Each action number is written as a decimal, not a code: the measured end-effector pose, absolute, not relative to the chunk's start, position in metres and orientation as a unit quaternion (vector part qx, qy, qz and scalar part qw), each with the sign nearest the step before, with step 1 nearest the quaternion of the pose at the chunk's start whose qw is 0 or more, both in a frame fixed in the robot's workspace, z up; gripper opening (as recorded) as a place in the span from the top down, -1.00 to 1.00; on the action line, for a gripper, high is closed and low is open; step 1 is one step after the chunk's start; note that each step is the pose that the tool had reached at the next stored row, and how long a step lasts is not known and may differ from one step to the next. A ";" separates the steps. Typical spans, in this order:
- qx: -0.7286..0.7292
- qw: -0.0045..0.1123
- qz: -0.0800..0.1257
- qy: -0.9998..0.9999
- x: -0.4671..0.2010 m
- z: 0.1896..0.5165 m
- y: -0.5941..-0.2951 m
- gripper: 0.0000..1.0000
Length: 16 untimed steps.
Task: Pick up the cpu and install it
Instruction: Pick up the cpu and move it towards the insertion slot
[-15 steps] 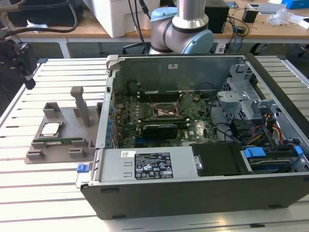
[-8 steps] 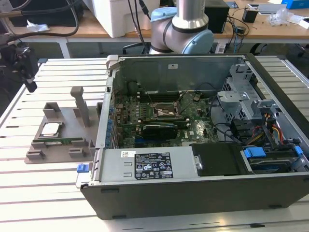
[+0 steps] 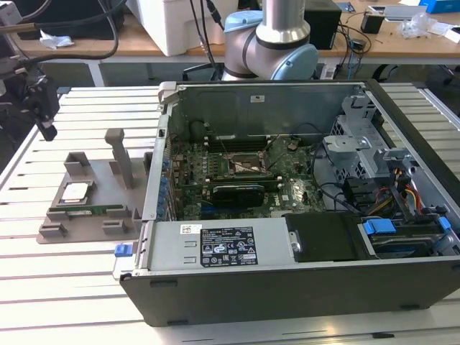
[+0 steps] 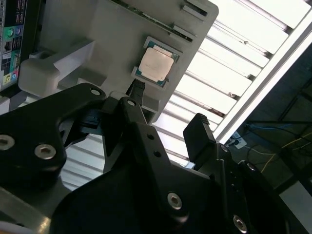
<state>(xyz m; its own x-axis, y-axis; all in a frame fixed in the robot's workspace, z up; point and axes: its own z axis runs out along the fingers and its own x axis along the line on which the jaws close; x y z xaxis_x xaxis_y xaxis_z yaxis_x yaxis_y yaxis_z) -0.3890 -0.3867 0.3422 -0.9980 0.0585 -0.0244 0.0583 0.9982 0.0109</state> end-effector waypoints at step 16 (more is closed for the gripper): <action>0.029 0.012 0.005 0.999 -0.389 0.332 -0.387 -0.20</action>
<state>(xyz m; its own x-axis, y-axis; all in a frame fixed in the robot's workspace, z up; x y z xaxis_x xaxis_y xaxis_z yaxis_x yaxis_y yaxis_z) -0.3890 -0.3867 0.3320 -0.9980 0.0585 -0.0244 0.0583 0.9982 0.0110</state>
